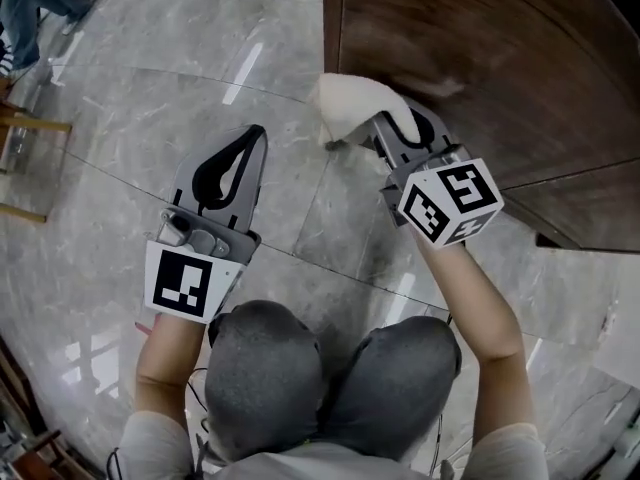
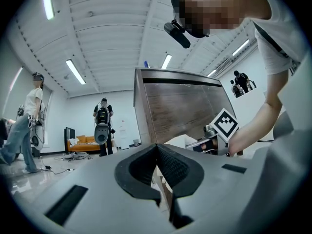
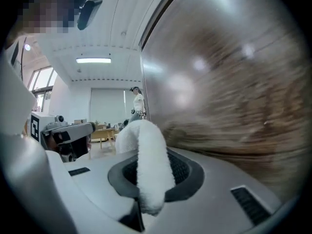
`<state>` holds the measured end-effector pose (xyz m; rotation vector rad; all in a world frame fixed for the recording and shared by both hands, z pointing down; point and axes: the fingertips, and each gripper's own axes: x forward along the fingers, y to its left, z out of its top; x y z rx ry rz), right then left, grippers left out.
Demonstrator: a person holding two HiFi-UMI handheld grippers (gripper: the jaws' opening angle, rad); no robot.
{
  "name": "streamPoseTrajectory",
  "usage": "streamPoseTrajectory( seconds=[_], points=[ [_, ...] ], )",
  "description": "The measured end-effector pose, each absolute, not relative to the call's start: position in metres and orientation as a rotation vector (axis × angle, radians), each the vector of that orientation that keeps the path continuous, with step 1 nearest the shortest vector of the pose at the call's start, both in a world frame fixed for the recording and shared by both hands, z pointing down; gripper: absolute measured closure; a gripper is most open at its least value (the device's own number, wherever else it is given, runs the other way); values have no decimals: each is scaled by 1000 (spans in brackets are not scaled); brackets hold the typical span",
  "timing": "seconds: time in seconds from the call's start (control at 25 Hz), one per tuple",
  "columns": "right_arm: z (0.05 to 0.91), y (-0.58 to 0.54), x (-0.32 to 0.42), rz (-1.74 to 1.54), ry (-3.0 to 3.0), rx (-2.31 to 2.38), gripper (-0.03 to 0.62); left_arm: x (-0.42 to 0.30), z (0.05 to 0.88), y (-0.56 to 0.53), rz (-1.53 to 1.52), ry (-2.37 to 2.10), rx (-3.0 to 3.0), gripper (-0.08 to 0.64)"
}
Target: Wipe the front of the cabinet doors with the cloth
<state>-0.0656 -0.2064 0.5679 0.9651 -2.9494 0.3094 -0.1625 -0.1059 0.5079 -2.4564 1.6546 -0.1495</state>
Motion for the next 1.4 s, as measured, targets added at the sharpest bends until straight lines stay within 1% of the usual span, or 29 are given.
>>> streamPoseTrajectory(
  seconds=[0.16,0.32,0.56,0.92,1.4],
  points=[
    [571,-213,-81,308,-2944,974,523,-168,508,-106,-141,1668,-2451,551],
    [574,-212,-77,324,-2921,997,523,-171,505,-105,-110,1680,-2458,551],
    [575,-210,-47,320,-2899,1068,523,-170,505,-104,-80,1668,-2466,551],
    [578,-205,15,295,-2828,1159,523,-149,505,-106,-44,1624,-2494,551],
    [579,-204,58,271,-2833,1220,523,-140,511,-119,-33,1634,-2458,551]
  ],
)
